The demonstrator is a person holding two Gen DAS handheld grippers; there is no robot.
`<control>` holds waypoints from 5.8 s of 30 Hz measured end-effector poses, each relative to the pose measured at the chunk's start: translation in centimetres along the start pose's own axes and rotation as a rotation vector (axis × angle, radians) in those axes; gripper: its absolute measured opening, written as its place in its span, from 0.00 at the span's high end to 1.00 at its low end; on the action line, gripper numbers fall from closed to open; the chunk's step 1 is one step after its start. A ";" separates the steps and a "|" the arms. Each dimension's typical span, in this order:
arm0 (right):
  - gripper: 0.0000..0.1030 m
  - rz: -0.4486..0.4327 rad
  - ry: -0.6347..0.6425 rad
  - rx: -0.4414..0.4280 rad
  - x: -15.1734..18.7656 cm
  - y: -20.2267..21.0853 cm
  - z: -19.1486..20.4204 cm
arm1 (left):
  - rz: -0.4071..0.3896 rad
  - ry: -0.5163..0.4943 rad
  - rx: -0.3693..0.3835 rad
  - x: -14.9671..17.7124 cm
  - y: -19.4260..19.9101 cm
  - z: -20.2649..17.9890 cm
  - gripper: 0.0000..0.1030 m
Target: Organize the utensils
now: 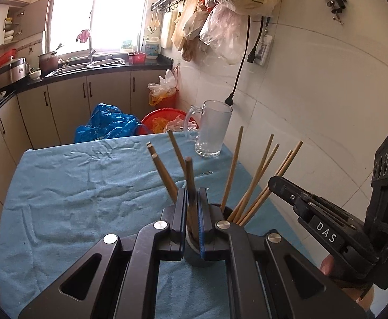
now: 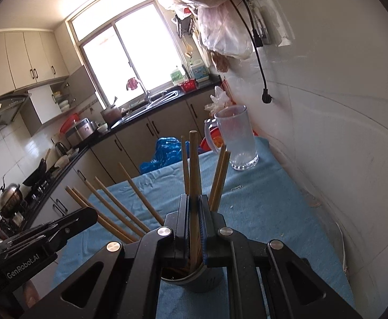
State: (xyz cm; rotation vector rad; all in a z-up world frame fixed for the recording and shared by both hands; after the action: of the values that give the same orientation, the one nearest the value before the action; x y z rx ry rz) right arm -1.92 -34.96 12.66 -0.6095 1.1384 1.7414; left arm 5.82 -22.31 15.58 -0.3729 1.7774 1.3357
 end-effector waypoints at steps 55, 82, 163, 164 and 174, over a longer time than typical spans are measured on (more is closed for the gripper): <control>0.11 0.125 0.310 0.494 8.8 3.2 3.0 | -0.026 0.054 -0.514 10.4 5.5 11.0 0.00; 0.11 0.062 0.297 0.445 11.0 9.4 5.2 | -0.094 -0.055 -0.401 12.1 9.1 6.0 0.00; 0.10 0.026 0.273 0.369 20.5 15.9 10.1 | -0.111 0.030 -0.429 22.9 18.2 6.4 0.00; 0.10 0.026 0.273 0.369 20.5 16.0 10.1 | -0.111 0.029 -0.429 23.0 18.1 6.4 0.00; 0.10 0.027 0.273 0.370 20.6 15.9 10.1 | -0.110 0.029 -0.429 22.8 18.2 6.4 0.00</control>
State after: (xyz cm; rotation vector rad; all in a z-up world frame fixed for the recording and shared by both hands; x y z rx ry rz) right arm -24.39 -19.12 7.79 -0.6139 1.6192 1.4450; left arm -16.91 -4.00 9.14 -0.7161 1.4598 1.6349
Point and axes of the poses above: each gripper's, at about its wrist camera, not at the fingertips, and y roughly against the way its jaws point, z to its left, x to its underside, the point moved 4 cm from there along -y, roughly the way its jaws point, and after that the axes turned 9 degrees about -x, right-handed, at the moved point
